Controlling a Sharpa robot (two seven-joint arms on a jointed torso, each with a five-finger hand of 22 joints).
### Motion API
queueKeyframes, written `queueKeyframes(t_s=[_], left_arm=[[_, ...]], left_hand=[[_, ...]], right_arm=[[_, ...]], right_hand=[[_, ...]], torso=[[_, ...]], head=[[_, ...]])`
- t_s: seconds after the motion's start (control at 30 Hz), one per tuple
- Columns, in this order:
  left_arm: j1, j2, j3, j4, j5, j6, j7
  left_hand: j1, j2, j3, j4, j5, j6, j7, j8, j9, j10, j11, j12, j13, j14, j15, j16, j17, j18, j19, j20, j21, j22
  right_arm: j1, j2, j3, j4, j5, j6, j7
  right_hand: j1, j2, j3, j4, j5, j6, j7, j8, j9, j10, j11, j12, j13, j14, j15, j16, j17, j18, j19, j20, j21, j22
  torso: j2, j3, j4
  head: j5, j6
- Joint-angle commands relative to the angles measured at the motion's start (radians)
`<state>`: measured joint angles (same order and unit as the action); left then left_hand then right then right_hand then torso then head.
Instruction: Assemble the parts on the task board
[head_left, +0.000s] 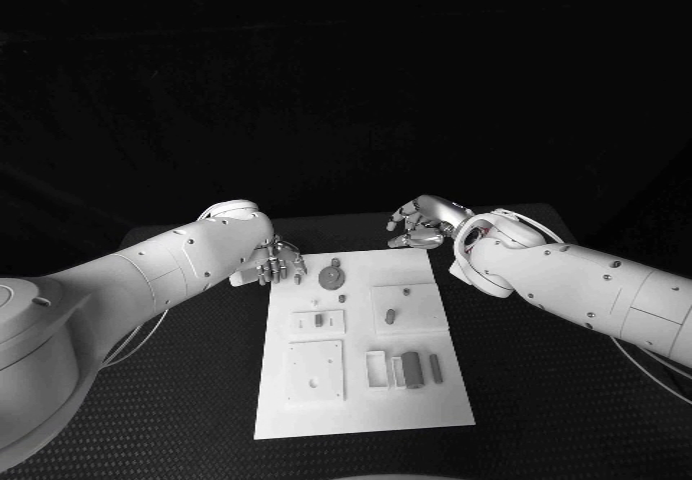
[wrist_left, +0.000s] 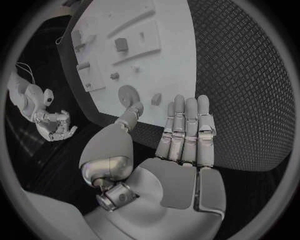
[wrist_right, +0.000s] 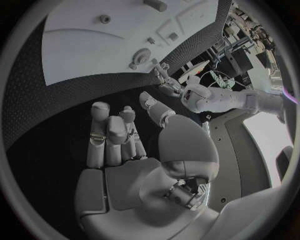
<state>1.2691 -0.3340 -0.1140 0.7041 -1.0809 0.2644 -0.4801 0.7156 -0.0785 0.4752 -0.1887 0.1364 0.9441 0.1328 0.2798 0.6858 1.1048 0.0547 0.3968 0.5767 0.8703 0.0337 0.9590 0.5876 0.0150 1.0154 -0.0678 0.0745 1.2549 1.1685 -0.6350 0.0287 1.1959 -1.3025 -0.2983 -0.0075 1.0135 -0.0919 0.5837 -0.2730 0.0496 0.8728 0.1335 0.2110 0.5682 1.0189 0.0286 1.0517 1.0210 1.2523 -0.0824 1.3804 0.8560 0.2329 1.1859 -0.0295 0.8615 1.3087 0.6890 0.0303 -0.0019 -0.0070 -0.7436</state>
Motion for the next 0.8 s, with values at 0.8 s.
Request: queueKeyframes(t_s=[0.8], left_arm=[[-0.014,0.013,-0.002,-0.017,-0.012,-0.008,0.040]], left_hand=[[0.005,0.001,-0.014,-0.012,0.034,-0.018,-0.020,0.096,0.222,-0.025,-0.013,0.124,0.040,-0.015,-0.022,0.104,-0.003,0.008,0.021,-0.020,0.016,0.065]], right_arm=[[0.004,-0.002,0.000,0.006,-0.001,0.002,0.001]], right_hand=[[-0.008,-0.002,-0.001,0.007,0.001,0.008,0.012,-0.003,-0.001,-0.001,0.003,0.005,-0.002,0.002,0.004,-0.006,0.001,0.029,0.003,-0.006,-0.004,0.016]], torso=[[-0.001,0.0019,0.0000]], head=[[-0.017,-0.008]])
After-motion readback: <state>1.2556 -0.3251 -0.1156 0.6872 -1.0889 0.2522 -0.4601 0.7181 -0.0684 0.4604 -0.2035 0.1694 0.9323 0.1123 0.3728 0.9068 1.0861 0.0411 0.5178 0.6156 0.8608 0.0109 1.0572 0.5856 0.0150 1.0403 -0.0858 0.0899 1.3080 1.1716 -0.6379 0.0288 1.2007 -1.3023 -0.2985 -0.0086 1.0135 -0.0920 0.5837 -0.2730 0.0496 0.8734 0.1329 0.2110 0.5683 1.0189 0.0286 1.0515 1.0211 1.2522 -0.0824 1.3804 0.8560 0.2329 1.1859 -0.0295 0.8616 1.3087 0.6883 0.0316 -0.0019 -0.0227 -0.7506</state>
